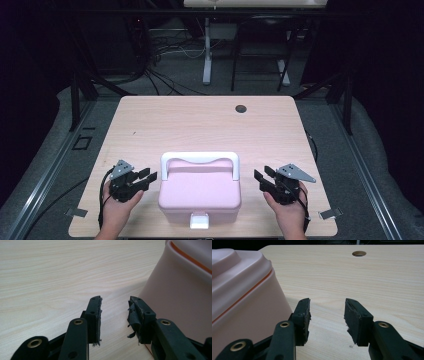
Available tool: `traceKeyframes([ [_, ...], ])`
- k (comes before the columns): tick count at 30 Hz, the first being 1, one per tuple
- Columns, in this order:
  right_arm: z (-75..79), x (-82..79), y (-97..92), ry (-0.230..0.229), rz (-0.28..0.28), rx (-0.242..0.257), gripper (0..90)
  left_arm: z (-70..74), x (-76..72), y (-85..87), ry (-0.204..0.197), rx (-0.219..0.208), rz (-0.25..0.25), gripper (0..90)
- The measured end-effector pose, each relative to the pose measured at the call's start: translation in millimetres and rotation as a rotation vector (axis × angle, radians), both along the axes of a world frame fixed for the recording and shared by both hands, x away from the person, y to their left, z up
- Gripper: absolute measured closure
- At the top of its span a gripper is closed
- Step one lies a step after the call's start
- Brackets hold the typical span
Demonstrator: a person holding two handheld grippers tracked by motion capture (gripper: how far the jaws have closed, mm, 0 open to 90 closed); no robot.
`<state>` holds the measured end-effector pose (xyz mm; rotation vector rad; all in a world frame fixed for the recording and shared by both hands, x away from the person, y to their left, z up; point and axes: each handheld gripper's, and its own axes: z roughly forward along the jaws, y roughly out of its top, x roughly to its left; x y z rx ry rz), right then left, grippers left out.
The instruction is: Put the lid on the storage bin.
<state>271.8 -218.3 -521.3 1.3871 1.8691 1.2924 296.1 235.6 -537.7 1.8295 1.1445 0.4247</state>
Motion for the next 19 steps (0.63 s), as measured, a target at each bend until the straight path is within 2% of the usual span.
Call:
traceKeyframes([
  [5,-2.8,0.8,1.4,0.010,0.005,-0.009,55.5,-3.0,-5.6,4.1,0.011,-0.003,-0.007,61.0],
  [11,-5.7,1.8,1.8,0.013,0.010,-0.009,55.4,-4.3,-7.3,8.8,0.002,-0.016,0.014,58.0],
  [19,-7.4,2.5,2.8,0.007,0.012,-0.015,55.4,-0.3,-8.7,9.8,-0.023,-0.027,0.006,55.1],
])
